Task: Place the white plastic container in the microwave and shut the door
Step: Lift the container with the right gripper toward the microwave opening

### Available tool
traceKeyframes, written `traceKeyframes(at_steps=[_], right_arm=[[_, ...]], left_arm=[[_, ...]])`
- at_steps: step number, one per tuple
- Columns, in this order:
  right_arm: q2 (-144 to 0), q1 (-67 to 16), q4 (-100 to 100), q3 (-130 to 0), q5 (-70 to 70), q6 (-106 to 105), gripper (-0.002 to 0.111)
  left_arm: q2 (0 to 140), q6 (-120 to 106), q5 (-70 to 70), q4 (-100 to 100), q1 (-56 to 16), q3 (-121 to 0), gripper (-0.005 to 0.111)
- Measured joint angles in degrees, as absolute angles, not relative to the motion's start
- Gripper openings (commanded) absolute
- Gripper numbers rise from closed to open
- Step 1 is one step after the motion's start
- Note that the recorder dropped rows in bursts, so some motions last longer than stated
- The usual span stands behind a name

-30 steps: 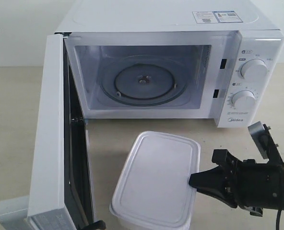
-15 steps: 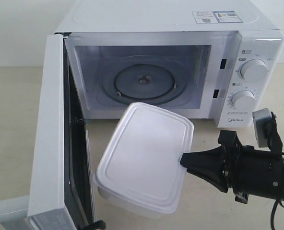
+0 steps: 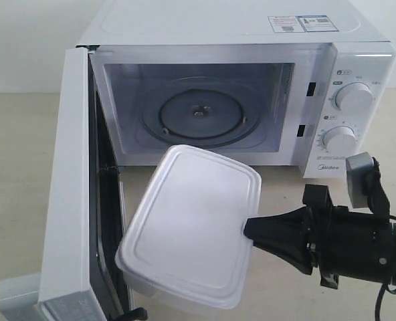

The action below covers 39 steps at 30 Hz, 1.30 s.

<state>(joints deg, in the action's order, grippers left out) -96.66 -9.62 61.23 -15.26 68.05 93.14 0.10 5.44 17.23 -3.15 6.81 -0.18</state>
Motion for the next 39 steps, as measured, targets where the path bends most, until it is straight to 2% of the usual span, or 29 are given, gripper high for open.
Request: traceKeyframes(at_steps=[7, 11, 39], right_arm=[[-96.8, -20.3, 54.1, -15.5, 68.0, 93.4, 0.0], [-96.8, -23.5, 51.3, -16.9, 68.0, 93.4, 0.0], [-94.3, -23.9, 35.7, -17.2, 65.8, 92.2, 0.0]], left_arm=[[0.1, 5.4, 17.2, -3.1, 6.8, -0.2, 0.004], [0.1, 5.4, 17.2, -3.1, 6.8, -0.2, 0.004], [0.1, 5.5, 17.2, -3.1, 6.8, -0.2, 0.004]])
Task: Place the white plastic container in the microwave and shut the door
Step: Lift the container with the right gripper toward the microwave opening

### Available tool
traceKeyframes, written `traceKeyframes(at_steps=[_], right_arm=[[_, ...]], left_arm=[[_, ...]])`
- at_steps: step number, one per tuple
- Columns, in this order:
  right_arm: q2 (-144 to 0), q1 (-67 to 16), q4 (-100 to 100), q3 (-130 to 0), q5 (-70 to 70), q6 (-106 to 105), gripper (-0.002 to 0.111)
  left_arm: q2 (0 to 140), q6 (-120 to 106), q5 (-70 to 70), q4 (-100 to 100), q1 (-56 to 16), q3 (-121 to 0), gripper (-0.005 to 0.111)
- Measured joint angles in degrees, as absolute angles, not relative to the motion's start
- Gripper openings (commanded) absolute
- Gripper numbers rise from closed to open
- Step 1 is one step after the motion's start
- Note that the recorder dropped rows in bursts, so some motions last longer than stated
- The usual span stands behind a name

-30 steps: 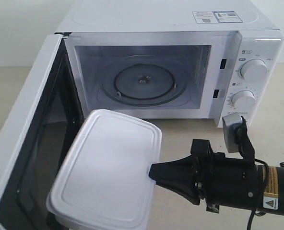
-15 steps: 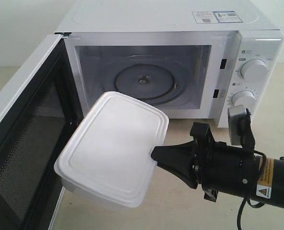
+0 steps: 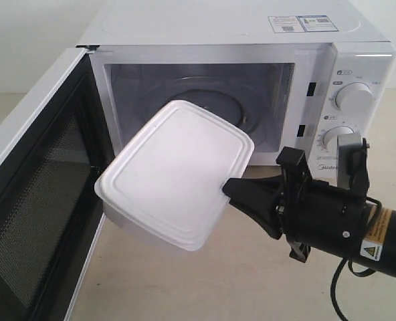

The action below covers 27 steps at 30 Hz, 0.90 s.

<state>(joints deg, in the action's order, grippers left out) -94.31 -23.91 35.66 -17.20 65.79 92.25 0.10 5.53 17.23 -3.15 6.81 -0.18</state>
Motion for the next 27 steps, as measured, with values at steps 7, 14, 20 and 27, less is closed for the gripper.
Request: traceKeyframes(at_steps=[7, 14, 20, 27], right_arm=[[-85.6, -23.9, 35.5, -17.1, 60.3, 93.4, 0.0], [-76.5, -23.9, 35.3, -17.1, 55.7, 97.1, 0.0], [-69.1, -23.9, 36.2, -17.1, 50.5, 98.8, 0.0], [-62.5, -23.9, 37.9, -17.1, 43.8, 102.9, 0.0]], left_arm=[[0.1, 5.5, 17.2, -3.1, 6.8, -0.2, 0.004], [0.1, 5.5, 17.2, -3.1, 6.8, -0.2, 0.004], [0.1, 5.5, 17.2, -3.1, 6.8, -0.2, 0.004], [0.1, 5.5, 17.2, -3.1, 6.8, -0.2, 0.004]])
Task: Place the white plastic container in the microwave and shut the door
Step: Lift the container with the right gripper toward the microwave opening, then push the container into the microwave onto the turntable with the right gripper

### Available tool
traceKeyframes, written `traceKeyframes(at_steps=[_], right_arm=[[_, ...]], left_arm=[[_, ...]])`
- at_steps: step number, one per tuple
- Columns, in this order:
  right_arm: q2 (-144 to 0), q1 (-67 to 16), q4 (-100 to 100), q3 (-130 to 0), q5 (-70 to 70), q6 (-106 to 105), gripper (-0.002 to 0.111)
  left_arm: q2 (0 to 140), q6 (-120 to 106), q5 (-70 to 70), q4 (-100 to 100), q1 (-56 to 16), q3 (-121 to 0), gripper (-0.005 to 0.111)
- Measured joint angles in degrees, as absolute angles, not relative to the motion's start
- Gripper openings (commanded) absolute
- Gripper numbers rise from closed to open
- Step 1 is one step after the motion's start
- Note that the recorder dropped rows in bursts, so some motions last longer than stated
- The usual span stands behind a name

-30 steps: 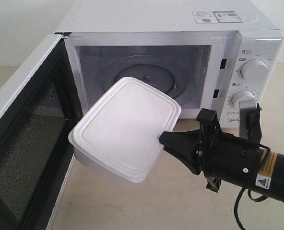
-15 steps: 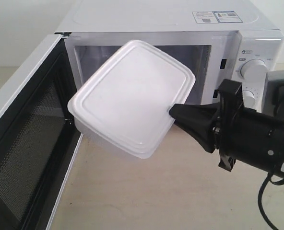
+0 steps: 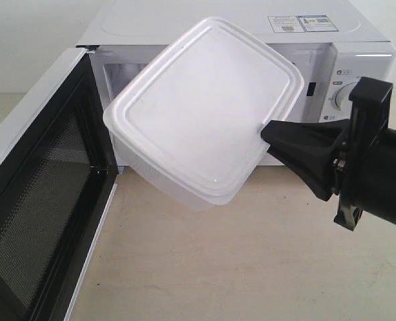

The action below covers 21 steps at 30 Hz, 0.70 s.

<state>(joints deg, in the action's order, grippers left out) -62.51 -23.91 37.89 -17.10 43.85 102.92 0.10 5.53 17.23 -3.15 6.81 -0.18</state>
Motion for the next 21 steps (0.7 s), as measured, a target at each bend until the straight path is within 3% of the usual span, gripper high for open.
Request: traceKeyframes(at_steps=[13, 21], right_arm=[[-62.4, -23.9, 42.5, -17.1, 38.4, 111.4, 0.0], [-58.1, -31.0, 44.8, -22.9, 18.3, 115.6, 0.0]], left_arm=[[0.1, 5.5, 17.2, -3.1, 6.8, -0.2, 0.004], [0.1, 5.5, 17.2, -3.1, 6.8, -0.2, 0.004]])
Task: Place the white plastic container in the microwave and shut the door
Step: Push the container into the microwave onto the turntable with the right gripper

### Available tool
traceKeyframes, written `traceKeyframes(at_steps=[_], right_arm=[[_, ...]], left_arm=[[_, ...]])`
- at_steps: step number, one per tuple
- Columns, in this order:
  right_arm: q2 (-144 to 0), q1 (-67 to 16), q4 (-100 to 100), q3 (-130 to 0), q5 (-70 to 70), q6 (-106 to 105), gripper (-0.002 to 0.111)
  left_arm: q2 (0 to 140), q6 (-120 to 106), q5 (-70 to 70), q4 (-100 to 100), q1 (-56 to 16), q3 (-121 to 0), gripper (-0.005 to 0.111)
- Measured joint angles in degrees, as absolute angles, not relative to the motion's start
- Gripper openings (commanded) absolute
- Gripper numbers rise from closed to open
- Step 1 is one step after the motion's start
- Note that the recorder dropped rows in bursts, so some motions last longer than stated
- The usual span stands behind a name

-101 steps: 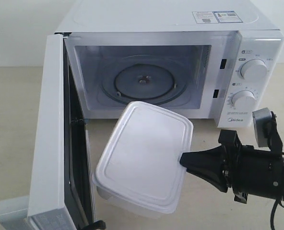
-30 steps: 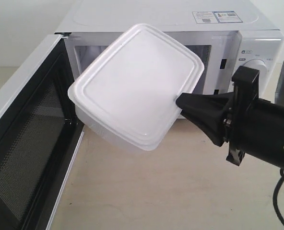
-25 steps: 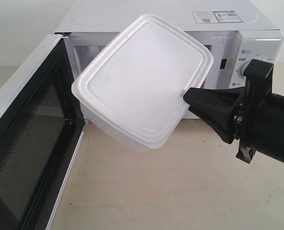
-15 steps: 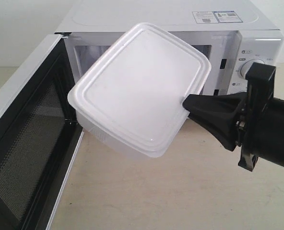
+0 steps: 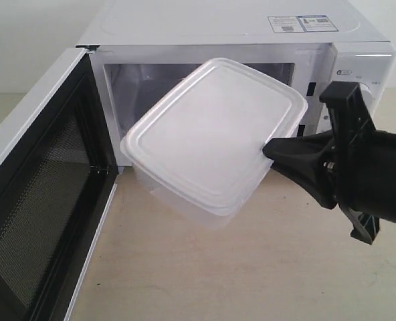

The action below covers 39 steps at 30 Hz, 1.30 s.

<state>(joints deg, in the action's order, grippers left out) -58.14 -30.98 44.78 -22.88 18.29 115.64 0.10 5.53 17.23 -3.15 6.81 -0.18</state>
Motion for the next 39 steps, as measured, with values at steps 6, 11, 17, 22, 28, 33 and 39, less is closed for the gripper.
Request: traceKeyframes(at_steps=[6, 11, 17, 22, 28, 33, 39], right_arm=[[-57.3, -37.9, 44.5, -24.3, 5.3, 119.7, 0.0], [-57.3, -40.3, 46.0, -24.4, -1.9, 120.4, 0.0], [-57.3, -40.5, 55.4, -25.6, -6.0, 120.4, 0.0], [-57.3, -40.5, 59.8, -26.2, -6.2, 120.4, 0.0], [-57.3, -40.5, 56.7, -26.2, -1.1, 120.4, 0.0], [-57.3, -40.5, 53.1, -26.2, 2.7, 120.5, 0.0], [-58.4, -40.5, 34.3, -25.6, 5.8, 110.7, 0.0]], left_arm=[[0.1, 5.5, 17.2, -3.1, 6.8, -0.2, 0.004], [0.1, 5.5, 17.2, -3.1, 6.8, -0.2, 0.004], [0.1, 5.5, 17.2, -3.1, 6.8, -0.2, 0.004], [0.1, 5.5, 17.2, -3.1, 6.8, -0.2, 0.004], [0.1, 5.5, 17.2, -3.1, 6.8, -0.2, 0.004], [0.1, 5.5, 17.2, -3.1, 6.8, -0.2, 0.004], [0.1, 5.5, 17.2, -3.1, 6.8, -0.2, 0.004]])
